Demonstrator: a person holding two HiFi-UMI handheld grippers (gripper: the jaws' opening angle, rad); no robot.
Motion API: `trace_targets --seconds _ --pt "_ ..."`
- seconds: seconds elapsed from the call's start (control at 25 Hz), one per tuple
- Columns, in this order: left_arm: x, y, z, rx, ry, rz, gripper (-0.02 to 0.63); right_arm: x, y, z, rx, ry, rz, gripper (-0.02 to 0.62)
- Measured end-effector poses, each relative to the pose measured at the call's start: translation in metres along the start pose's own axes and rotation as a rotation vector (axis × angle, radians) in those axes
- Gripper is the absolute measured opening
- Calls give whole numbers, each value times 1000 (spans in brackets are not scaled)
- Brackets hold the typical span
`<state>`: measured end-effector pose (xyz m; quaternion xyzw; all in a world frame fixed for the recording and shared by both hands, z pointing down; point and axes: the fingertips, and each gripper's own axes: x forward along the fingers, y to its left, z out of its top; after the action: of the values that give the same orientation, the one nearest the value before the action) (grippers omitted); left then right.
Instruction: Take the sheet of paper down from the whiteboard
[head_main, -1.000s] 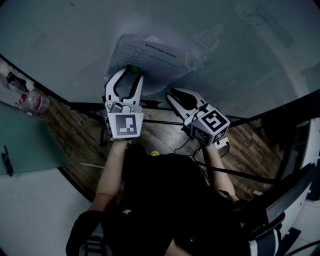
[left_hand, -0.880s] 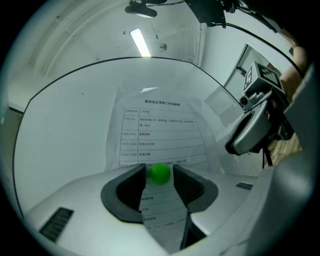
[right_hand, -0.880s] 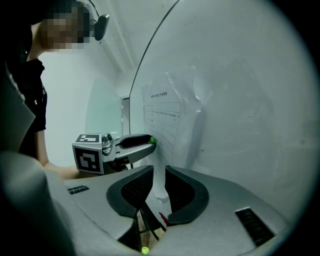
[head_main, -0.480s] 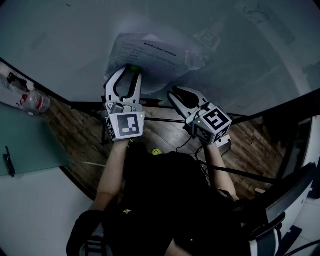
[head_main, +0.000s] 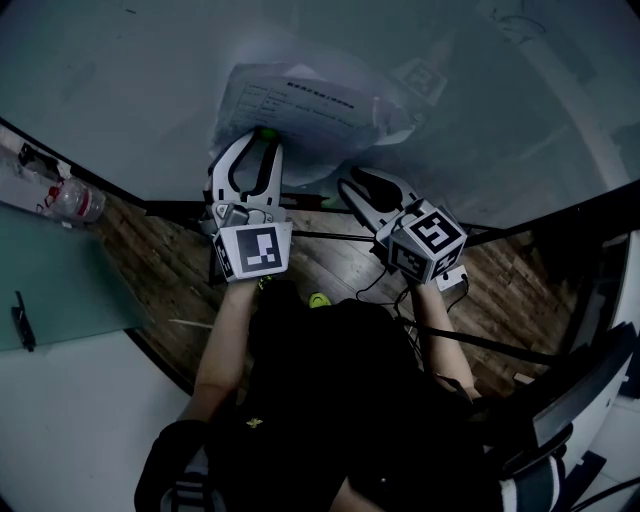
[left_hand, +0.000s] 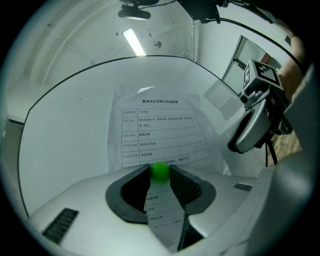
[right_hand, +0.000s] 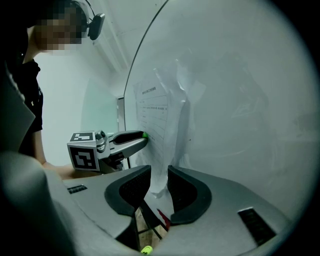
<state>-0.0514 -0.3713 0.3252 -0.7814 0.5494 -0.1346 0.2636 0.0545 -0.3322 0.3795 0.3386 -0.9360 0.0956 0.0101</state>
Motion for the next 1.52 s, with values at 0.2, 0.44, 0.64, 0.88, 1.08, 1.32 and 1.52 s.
trace_targets --seconds 0.2,0.44,0.64,0.88,1.08,1.32,1.52 --pt "-1 0 0 -3 10 -7 144 2 -6 -2 34 -6 -9 123" --pt "-1 0 0 -12 10 -8 144 3 -14 6 42 -33 -19 129" --pt "0 1 0 -8 4 -10 143 8 -14 11 43 -47 7 129" --pt "-1 0 1 -13 1 -17 143 15 -5 16 34 -66 42 129" --pt "-2 0 0 -21 -3 -16 143 17 1 27 46 -126 87 129" --pt "-2 0 1 -30 0 -16 143 22 7 31 34 -136 114 129" --pt "-3 0 2 -29 0 -20 143 25 9 35 9 -144 115 117"
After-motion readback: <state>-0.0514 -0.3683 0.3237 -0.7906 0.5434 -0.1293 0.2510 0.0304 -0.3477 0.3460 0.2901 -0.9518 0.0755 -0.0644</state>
